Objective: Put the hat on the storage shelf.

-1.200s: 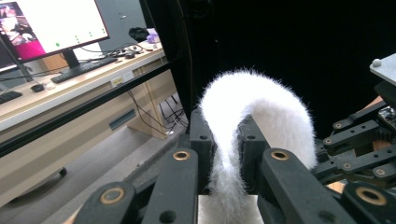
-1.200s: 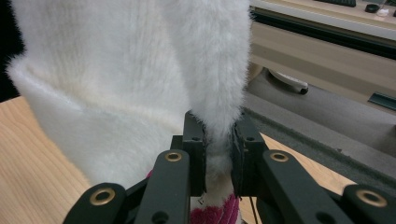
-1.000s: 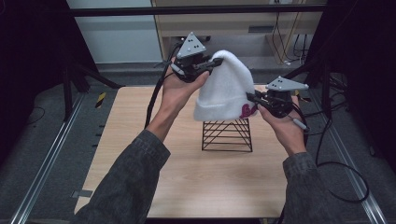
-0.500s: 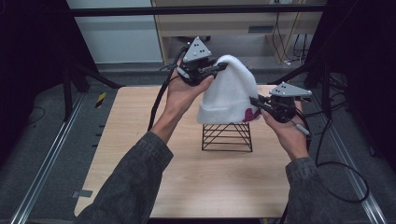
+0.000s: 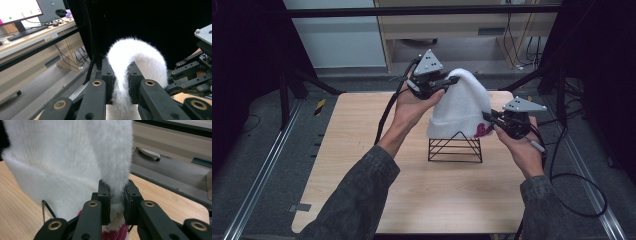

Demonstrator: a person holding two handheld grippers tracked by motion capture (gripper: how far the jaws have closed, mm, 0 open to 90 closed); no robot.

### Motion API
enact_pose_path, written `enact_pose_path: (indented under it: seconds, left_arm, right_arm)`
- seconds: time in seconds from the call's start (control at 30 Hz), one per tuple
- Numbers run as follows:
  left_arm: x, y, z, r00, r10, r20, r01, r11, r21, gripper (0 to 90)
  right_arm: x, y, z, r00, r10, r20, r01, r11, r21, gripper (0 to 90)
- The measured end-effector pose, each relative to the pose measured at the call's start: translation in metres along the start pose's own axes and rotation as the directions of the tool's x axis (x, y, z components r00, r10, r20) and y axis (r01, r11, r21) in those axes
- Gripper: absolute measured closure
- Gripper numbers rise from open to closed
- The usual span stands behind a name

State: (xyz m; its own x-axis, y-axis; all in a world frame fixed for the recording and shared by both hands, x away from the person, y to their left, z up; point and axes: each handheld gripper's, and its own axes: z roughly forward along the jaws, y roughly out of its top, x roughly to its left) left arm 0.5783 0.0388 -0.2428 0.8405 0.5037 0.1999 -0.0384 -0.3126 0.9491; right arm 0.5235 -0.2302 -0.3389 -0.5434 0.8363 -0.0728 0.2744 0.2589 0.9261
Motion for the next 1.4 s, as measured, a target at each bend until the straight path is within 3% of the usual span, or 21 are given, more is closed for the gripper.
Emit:
enact_pose_path:
  seconds: [0.5,1.4]
  left_arm:
    - [-0.007,-0.009,0.005,0.9999,0.005,0.017,-0.005,0.9996,0.027,80.0]
    - [0.007,-0.028,0.0,0.9998,-0.014,-0.012,0.015,0.999,0.042,79.9]
  right_arm:
    - [0.0,-0.017,0.002,1.0,0.009,0.003,-0.009,1.0,0.022,78.4]
    - [0.01,-0.022,0.016,1.0,0.002,-0.006,-0.002,1.0,0.014,78.2]
